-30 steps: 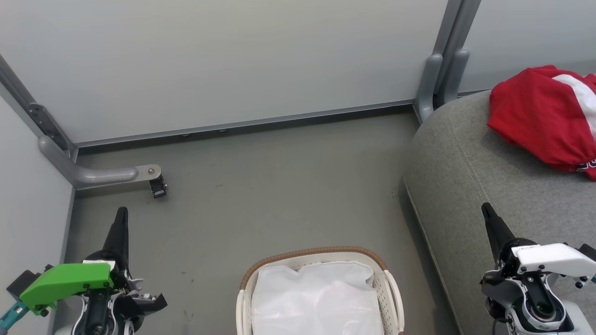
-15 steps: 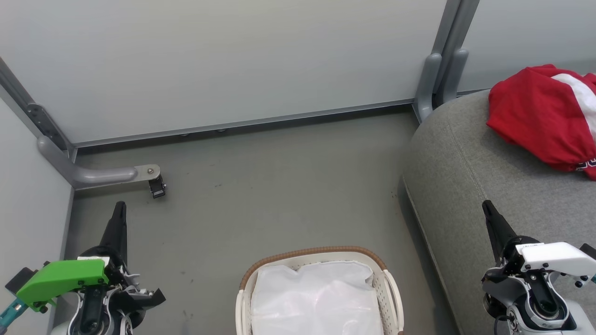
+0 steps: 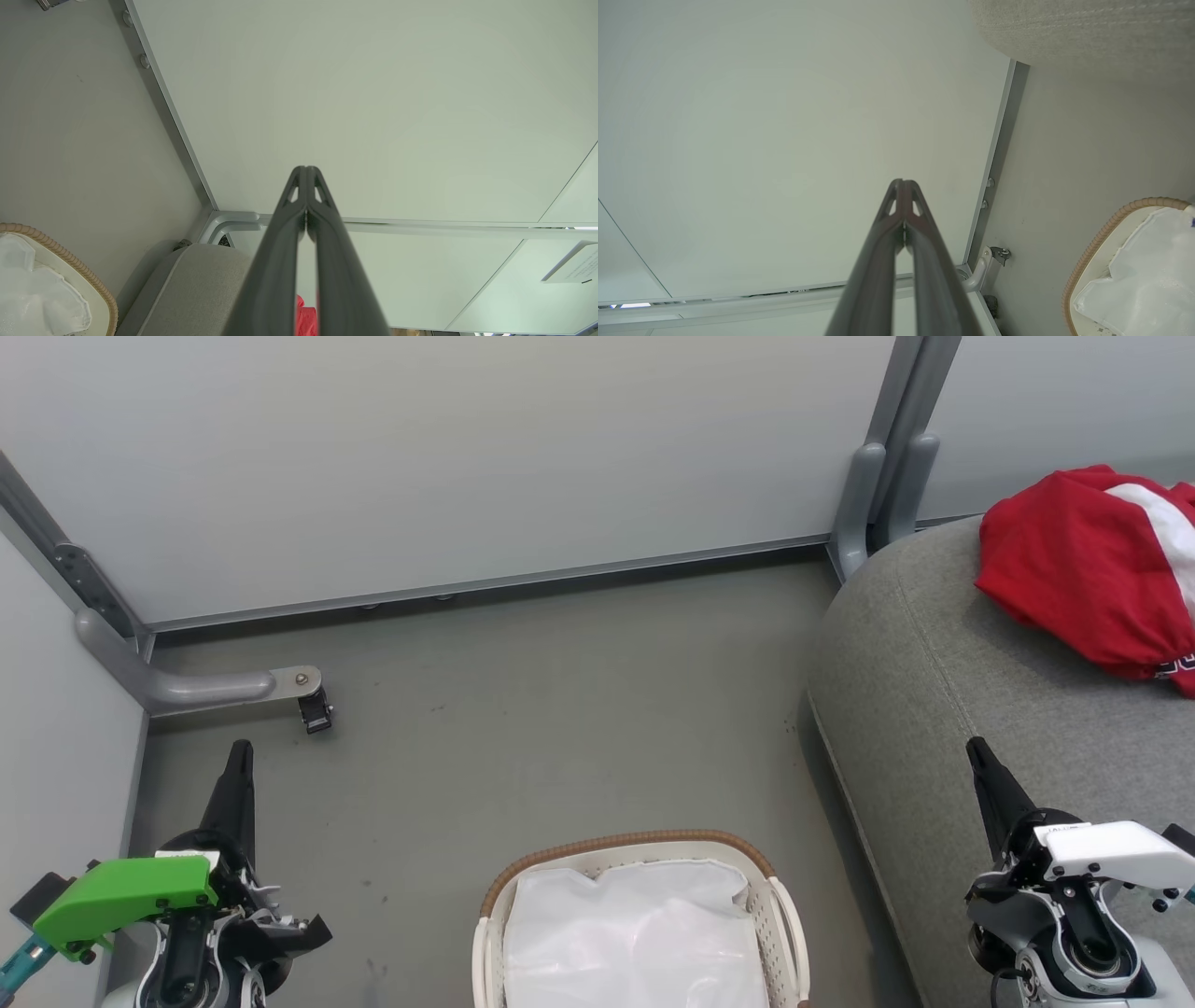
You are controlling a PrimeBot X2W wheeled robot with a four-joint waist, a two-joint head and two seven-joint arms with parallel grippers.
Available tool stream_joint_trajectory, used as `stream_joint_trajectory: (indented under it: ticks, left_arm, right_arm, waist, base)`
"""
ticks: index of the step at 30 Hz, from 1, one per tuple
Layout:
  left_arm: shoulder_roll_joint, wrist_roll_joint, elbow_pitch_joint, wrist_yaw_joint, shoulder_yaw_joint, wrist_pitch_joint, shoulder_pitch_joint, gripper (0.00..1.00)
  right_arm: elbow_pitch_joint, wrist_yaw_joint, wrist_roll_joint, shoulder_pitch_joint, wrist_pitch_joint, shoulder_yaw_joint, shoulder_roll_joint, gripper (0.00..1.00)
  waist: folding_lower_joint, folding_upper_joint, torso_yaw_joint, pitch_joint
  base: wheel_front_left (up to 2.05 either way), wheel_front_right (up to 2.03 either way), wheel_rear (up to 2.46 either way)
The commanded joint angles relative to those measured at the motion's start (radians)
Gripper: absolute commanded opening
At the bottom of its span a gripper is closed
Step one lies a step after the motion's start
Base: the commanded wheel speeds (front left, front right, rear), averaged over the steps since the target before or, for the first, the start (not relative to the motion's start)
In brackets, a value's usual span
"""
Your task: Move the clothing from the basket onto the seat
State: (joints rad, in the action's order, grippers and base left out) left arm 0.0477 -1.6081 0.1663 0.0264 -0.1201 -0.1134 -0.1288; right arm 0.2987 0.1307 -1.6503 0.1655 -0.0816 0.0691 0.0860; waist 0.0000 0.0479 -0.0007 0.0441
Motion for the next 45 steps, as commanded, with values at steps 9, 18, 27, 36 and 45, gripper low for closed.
stream_joint_trajectory:
  ticks: [9, 18, 27, 36, 45]
  left_arm:
    - [0.005, -0.001, -0.003, 0.0, -0.002, -0.004, -0.007, 0.0]
    - [0.005, -0.001, -0.003, -0.001, -0.001, -0.004, -0.007, 0.0]
    - [0.005, -0.001, -0.003, 0.0, -0.001, -0.004, -0.007, 0.0]
    - [0.005, -0.001, -0.003, -0.001, -0.001, -0.004, -0.007, 0.0]
    - [0.005, -0.001, -0.003, 0.0, -0.001, -0.004, -0.007, 0.0]
  right_arm:
    - [-0.004, 0.0, -0.013, 0.003, 0.011, -0.009, 0.013, 0.0]
    - [-0.005, 0.0, -0.022, 0.001, 0.018, -0.018, 0.019, 0.0]
    - [-0.007, 0.0, -0.031, 0.0, 0.025, -0.029, 0.026, 0.0]
    - [-0.008, 0.0, -0.042, -0.001, 0.033, -0.039, 0.036, 0.0]
    - [-0.009, 0.0, -0.051, -0.002, 0.043, -0.052, 0.044, 0.0]
  waist:
    - [0.0, 0.0, 0.0, 0.0]
    - [0.0, 0.0, 0.0, 0.0]
    - [0.0, 0.0, 0.0, 0.0]
    - [0.0, 0.0, 0.0, 0.0]
    - [0.0, 0.0, 0.0, 0.0]
  base:
    - [0.0, 0.0, 0.0]
    - [0.0, 0.0, 0.0]
    - [0.0, 0.0, 0.0]
    - [0.0, 0.0, 0.0]
    - [0.0, 0.0, 0.0]
